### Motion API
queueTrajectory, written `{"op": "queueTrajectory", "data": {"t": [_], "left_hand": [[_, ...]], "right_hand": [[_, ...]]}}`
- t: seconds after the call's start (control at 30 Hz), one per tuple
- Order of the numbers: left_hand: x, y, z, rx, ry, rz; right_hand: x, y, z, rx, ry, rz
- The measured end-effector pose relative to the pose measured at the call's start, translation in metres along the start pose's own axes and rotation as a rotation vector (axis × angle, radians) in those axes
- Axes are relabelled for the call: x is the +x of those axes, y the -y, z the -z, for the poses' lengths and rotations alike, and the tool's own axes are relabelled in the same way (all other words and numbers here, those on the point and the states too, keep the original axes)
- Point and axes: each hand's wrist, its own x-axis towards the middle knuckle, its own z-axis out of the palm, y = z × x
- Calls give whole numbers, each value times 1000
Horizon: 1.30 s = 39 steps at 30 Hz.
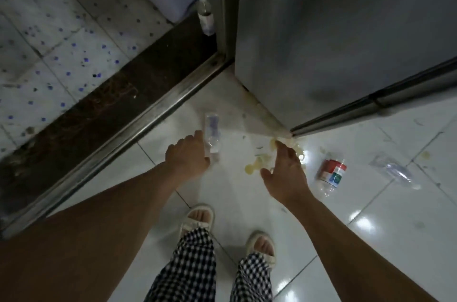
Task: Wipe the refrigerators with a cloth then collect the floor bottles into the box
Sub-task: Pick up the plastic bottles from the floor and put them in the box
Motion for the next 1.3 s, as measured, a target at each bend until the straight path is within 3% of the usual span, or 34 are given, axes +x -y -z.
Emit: {"op": "queueTrajectory", "data": {"t": [0.4, 0.57, 0.83, 1.03, 1.3], "left_hand": [[177, 28, -171, -127, -133, 113], [236, 25, -205, -307, -232, 186], [250, 16, -228, -285, -312, 219], [196, -25, -228, -114, -283, 4], [144, -130, -254, 2, -182, -326]], "right_hand": [[137, -78, -177, 76, -68, -38], [169, -101, -212, 107, -136, -21], [170, -127, -229, 128, -197, 6], [119, -163, -210, 186, -228, -114], [63, -264, -178, 250, -405, -461]]}}
